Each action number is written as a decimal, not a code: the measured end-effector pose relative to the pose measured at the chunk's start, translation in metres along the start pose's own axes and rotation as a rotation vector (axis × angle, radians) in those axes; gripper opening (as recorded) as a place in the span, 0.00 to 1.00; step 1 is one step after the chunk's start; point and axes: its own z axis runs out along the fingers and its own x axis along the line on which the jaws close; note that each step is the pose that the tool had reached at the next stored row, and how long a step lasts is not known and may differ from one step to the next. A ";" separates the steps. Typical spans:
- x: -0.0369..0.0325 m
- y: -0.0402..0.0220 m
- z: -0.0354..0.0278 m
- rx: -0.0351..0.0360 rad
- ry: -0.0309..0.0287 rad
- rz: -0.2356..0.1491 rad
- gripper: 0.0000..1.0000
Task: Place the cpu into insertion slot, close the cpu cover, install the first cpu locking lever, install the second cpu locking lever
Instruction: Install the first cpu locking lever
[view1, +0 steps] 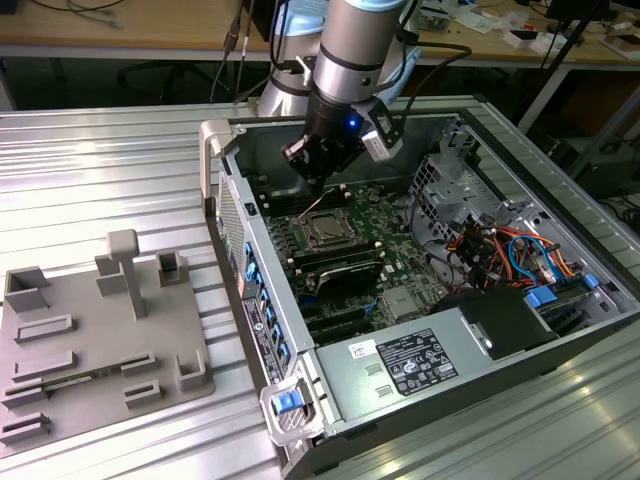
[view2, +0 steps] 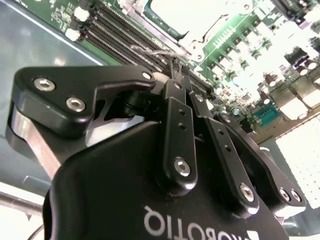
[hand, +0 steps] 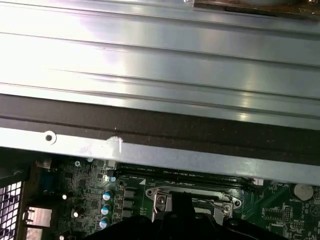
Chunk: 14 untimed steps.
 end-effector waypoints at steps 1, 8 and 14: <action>-0.0008 0.0011 0.0007 0.0004 0.0000 0.000 0.11; -0.0056 0.0009 0.0038 0.0122 0.0010 0.014 0.11; -0.0150 0.0015 0.0105 0.0128 0.0004 0.033 0.11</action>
